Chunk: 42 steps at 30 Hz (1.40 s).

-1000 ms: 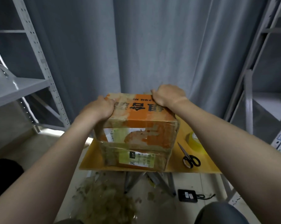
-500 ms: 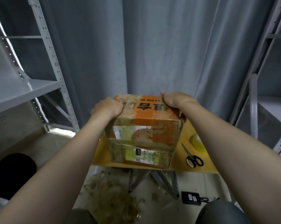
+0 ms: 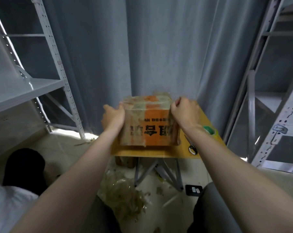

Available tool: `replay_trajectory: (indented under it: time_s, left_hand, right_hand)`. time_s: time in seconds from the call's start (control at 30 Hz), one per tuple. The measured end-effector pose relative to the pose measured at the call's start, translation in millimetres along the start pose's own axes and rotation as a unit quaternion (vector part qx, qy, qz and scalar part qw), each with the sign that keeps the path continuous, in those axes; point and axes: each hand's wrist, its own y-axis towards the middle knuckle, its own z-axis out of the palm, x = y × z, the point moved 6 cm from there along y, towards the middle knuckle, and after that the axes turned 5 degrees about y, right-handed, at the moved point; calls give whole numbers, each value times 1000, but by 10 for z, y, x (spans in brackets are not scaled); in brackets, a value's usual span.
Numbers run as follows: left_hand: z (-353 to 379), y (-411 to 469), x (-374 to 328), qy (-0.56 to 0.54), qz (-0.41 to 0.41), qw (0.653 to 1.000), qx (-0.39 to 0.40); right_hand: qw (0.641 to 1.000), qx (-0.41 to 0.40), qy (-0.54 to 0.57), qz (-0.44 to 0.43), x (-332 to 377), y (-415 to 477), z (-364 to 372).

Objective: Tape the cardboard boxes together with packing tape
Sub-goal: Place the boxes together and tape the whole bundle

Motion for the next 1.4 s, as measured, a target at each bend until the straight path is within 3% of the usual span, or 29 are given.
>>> replay_trajectory:
  time_s: [0.13,0.23,0.33,0.4,0.57,0.8,1.0,1.1,1.23,1.4]
  left_hand:
    - [187,-197,476,5,-35,999,28]
    - [240,-272,627,-38,-45,997,45]
    - [323,-366,667,-113,-66,986,101]
    - [367,-455,688,-157,-91,973,143]
    - [313,-581,516,-86,-22,985,146]
    - [128,-634,-333,-170,49,977,117]
    - [578,-675,-1320,-190,103,945,247]
    - [955,-599,-1642,-130,109,945,279]
    - [1599,-429,-1817,-193,50,925,323]
    - [2406,-6,-1825,-182,48,928,323]
  right_hand:
    - [998,41,19,52,-337,-469,221]
    - [986,70,61,139,-525,-698,347]
    - [933,149,207,254,-588,-816,508]
    - [900,177,280,282,-546,-864,574]
    - [886,67,334,316,-510,-904,409]
    - [868,-56,428,248,-403,-510,-237]
    - [825,-200,468,247,-638,137,-880]
    - [825,-226,459,241,-902,467,-931]
    - [824,-236,439,271,-1338,862,-724]
    - [832,-235,397,307,-1947,1301,-259]
